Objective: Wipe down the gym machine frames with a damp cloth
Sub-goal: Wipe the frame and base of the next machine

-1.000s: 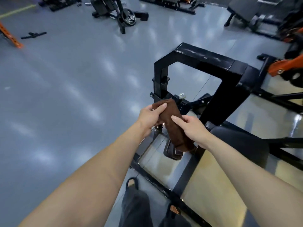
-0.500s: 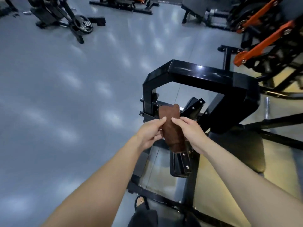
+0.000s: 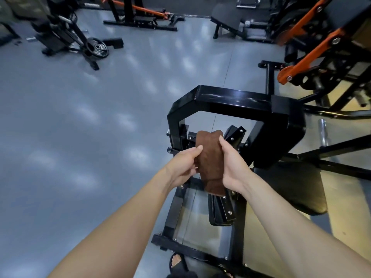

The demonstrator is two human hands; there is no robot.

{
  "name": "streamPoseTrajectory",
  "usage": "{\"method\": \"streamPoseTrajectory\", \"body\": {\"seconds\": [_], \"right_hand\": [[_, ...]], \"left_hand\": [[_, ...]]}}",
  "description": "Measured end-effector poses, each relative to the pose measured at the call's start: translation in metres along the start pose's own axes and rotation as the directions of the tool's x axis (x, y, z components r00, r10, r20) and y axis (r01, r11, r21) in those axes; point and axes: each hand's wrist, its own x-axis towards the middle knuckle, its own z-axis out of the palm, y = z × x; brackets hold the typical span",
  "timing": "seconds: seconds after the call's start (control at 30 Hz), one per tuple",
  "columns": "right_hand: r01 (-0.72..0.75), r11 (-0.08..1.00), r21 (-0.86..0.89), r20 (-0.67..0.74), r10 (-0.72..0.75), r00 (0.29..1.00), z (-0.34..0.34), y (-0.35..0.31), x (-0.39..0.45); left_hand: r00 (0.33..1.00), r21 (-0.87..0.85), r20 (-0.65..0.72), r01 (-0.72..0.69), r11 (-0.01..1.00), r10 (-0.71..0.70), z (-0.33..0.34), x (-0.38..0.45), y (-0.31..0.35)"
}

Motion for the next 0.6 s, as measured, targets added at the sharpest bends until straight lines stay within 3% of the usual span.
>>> {"method": "streamPoseTrajectory", "body": {"seconds": [0.1, 0.23, 0.37, 0.5, 0.6], "right_hand": [[-0.012, 1.0, -0.025, 0.056, 0.013, 0.998, -0.009, -0.003, 0.0], [0.031, 0.987, -0.159, 0.028, -0.027, 0.999, -0.015, -0.004, 0.002], [0.106, 0.989, -0.099, -0.019, -0.109, 0.994, -0.021, -0.008, 0.002], [0.319, 0.947, -0.042, -0.132, -0.322, 0.938, -0.023, -0.022, 0.001], [0.502, 0.848, -0.17, -0.244, -0.53, 0.812, -0.016, -0.04, 0.001]], "left_hand": [[0.995, 0.005, -0.014, 0.101, 0.995, -0.101, 0.011, -0.002, -0.001], [0.988, -0.007, -0.103, 0.113, 0.994, -0.113, 0.02, -0.001, -0.006], [0.978, 0.282, -0.205, 0.087, 0.955, -0.028, 0.022, 0.002, -0.004], [0.933, 0.386, -0.291, -0.087, 0.918, 0.211, 0.012, 0.024, 0.012], [0.815, 0.685, -0.302, -0.175, 0.707, 0.494, -0.009, 0.053, 0.03]]}}
